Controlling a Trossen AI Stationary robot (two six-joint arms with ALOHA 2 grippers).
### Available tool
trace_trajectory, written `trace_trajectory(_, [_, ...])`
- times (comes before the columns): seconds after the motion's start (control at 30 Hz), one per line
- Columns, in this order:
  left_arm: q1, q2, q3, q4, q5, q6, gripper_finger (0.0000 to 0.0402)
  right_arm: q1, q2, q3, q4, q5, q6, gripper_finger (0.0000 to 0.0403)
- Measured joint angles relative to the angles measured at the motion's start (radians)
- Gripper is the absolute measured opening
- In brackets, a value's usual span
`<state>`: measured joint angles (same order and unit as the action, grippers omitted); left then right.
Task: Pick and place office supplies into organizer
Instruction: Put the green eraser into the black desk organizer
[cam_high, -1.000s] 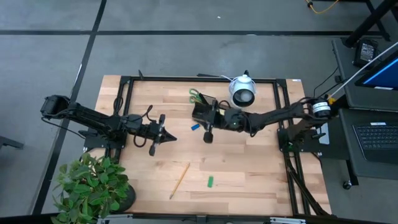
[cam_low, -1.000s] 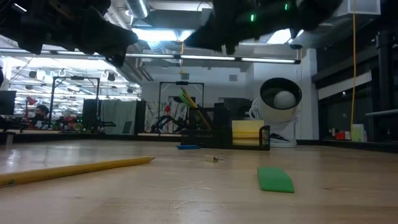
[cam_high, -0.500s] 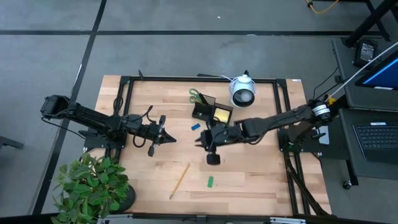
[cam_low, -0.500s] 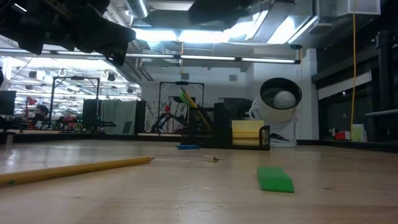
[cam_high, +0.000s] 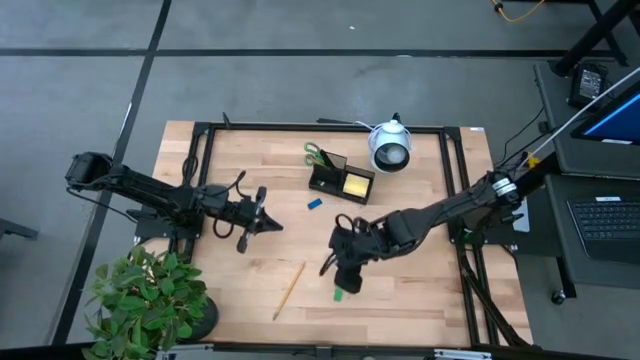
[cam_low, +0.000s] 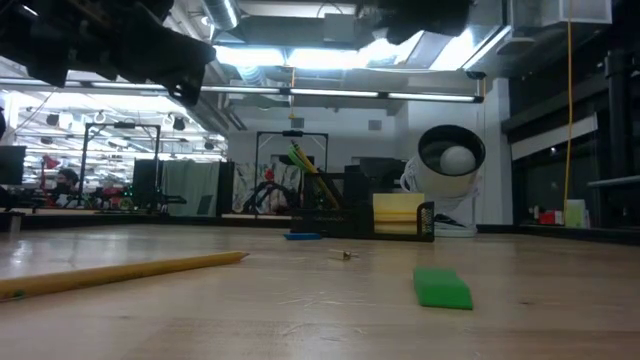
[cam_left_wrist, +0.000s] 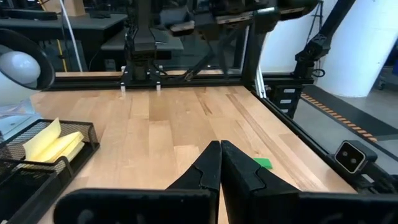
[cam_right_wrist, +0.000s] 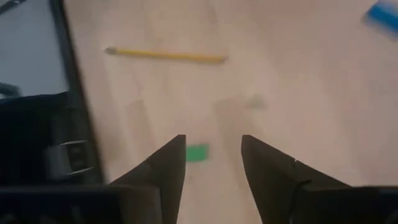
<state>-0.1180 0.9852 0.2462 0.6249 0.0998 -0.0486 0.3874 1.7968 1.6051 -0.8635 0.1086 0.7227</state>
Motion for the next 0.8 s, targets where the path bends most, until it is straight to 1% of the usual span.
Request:
trace_trajectory(0.1, [-0.01,0.0,0.0,0.0,0.0,0.0,0.0001,0.023,0.023,0.022,-0.017,-0.06,0.099,0.0156])
trace_trajectory(0.17, [-0.016,0.0,0.0,-0.001,0.0,0.0,0.0003,0.042,0.044,0.043,-0.059,-0.083,0.169,0.0149])
trace_trajectory(0.3, [-0.033,0.0,0.0,-0.001,0.0,0.0,0.0002,0.094,0.083,0.092,-0.118,-0.087,0.291,0.0127])
trace_trajectory(0.5, [-0.053,0.0,0.0,-0.001,0.0,0.008,0.0003,0.175,0.147,0.192,-0.118,-0.079,0.504,0.0089])
trace_trajectory(0.63, [-0.059,0.0,0.0,-0.001,0.003,0.013,0.0005,0.215,0.214,0.265,-0.122,-0.078,0.636,0.0062])
trace_trajectory(0.8, [-0.059,0.0,0.0,0.0,0.052,0.026,0.0001,0.248,0.313,0.378,-0.142,-0.068,0.763,0.0028])
